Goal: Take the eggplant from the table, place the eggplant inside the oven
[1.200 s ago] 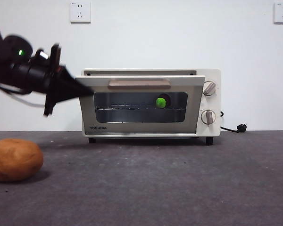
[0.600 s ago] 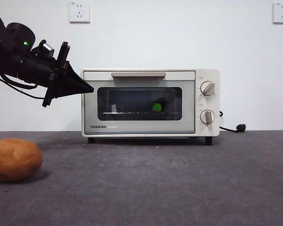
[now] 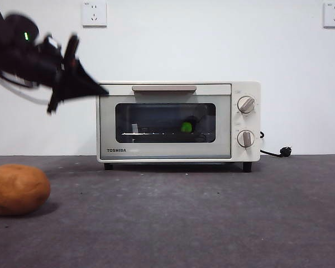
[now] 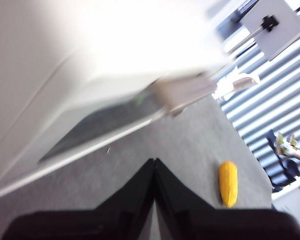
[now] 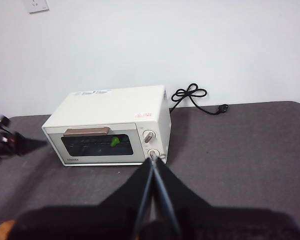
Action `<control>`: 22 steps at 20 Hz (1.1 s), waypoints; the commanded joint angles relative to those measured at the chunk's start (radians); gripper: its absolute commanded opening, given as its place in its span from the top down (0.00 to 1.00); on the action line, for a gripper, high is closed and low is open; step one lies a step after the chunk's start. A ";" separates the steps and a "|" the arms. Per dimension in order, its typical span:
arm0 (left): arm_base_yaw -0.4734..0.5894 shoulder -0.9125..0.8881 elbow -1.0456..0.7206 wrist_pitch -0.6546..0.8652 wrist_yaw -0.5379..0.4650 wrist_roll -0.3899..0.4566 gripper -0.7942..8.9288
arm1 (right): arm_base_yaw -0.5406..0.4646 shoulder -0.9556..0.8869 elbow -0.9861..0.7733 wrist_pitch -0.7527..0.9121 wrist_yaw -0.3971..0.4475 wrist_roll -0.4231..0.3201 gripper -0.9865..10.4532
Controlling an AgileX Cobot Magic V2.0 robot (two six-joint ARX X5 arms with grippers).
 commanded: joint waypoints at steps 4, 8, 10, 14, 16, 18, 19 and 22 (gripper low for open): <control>-0.005 -0.232 0.001 -0.074 -0.149 0.028 0.92 | 0.000 -0.004 -0.004 -0.025 0.001 0.011 0.91; -0.005 -0.415 0.001 -0.174 -0.306 0.066 0.92 | 0.000 -0.004 -0.004 -0.025 0.001 0.010 0.91; -0.005 -0.502 0.001 -0.223 -0.381 0.085 0.92 | 0.000 -0.003 -0.004 -0.025 0.001 0.011 0.91; -0.005 -0.674 0.001 -0.318 -0.502 0.130 0.92 | 0.000 -0.003 -0.004 -0.025 0.001 0.010 0.91; -0.005 -0.749 0.001 -0.360 -0.573 0.143 0.92 | 0.000 -0.003 -0.004 -0.025 0.001 0.011 0.91; -0.005 -0.820 0.001 -0.405 -0.634 0.156 0.92 | 0.000 -0.003 -0.004 -0.025 0.001 0.010 0.91; -0.005 -0.855 0.001 -0.430 -0.658 0.158 0.92 | 0.000 -0.003 -0.004 -0.025 0.001 0.010 0.91; -0.005 -0.942 0.001 -0.489 -0.694 0.173 0.92 | 0.000 -0.003 -0.004 -0.025 0.001 0.010 0.91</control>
